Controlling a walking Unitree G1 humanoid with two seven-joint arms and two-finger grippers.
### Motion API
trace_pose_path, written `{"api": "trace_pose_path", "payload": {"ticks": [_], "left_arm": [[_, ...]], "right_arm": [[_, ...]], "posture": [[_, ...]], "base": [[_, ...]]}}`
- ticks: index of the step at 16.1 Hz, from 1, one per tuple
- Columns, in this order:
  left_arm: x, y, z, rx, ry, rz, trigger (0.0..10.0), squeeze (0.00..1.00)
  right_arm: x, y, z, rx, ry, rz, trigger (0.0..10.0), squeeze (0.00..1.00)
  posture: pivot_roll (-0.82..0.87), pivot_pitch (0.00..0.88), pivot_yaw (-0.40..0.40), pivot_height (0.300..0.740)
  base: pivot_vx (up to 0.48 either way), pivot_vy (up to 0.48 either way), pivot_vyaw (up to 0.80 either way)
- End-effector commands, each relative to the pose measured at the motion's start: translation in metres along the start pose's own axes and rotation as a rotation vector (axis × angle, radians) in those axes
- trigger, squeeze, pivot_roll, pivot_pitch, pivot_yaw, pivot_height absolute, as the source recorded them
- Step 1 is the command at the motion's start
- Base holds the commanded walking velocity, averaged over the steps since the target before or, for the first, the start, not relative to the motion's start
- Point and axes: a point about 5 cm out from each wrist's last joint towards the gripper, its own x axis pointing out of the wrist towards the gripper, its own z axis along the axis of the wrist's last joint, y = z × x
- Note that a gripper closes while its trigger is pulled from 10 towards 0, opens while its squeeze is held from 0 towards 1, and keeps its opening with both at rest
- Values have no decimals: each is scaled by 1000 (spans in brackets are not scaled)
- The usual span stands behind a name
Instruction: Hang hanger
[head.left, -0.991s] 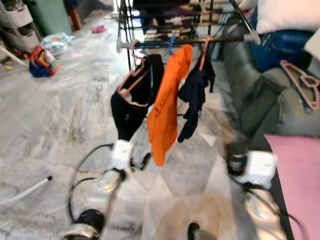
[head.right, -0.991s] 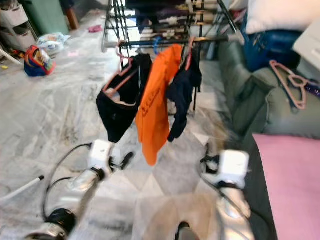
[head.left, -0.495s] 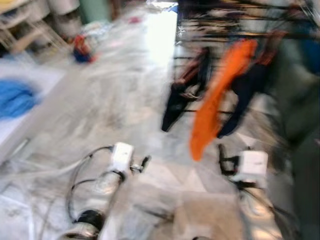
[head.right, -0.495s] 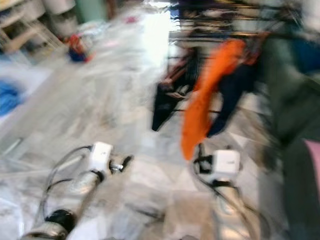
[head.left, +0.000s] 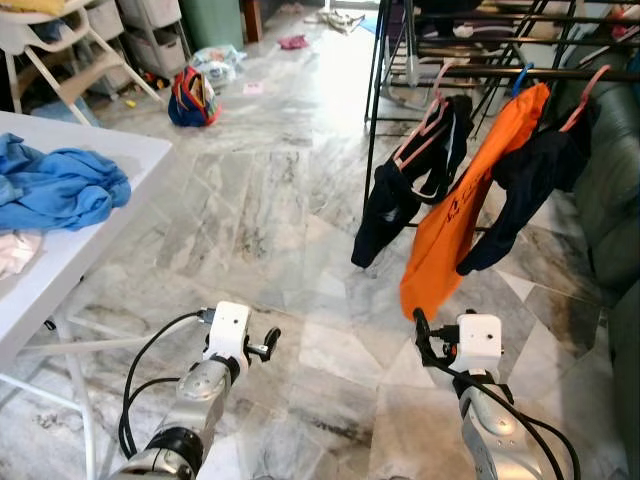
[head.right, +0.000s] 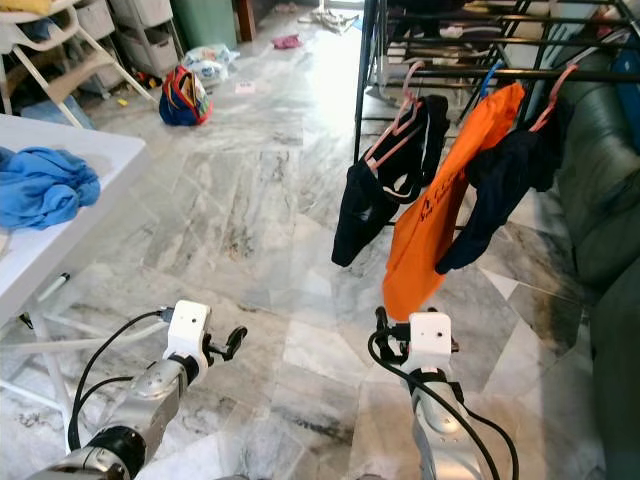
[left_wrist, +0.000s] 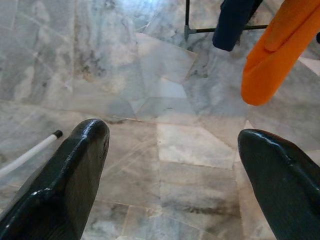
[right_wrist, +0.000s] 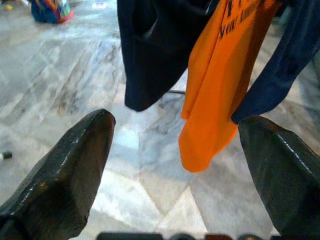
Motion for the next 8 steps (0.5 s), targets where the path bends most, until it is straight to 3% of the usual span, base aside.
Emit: {"api": "trace_pose_path", "payload": {"ticks": [1,3,4,6,8], "left_arm": [[-2,4,-7,20,48,27,10000,0],[-3,4,-14,24,95,43,10000,0],[-6,4,-25,19,165,51,10000,0],[-9,5,-32,14,208,60,10000,0],[-17,5,-53,-11,316,68,10000,0]], "right_arm": [[-1,1,-10,-8,43,13,10000,0],[-2,2,-23,-6,108,20,10000,0],[-4,4,-42,31,213,19,10000,0],[-6,5,-52,60,282,14,10000,0],[-16,8,-75,131,446,8,10000,0]], "posture": [[-63,69,38,740],[-62,59,38,740],[-64,34,36,740],[-64,24,32,740],[-68,11,30,740]], "base": [[0,0,0],[0,0,0],[0,0,0],[0,0,0],[0,0,0]]}}
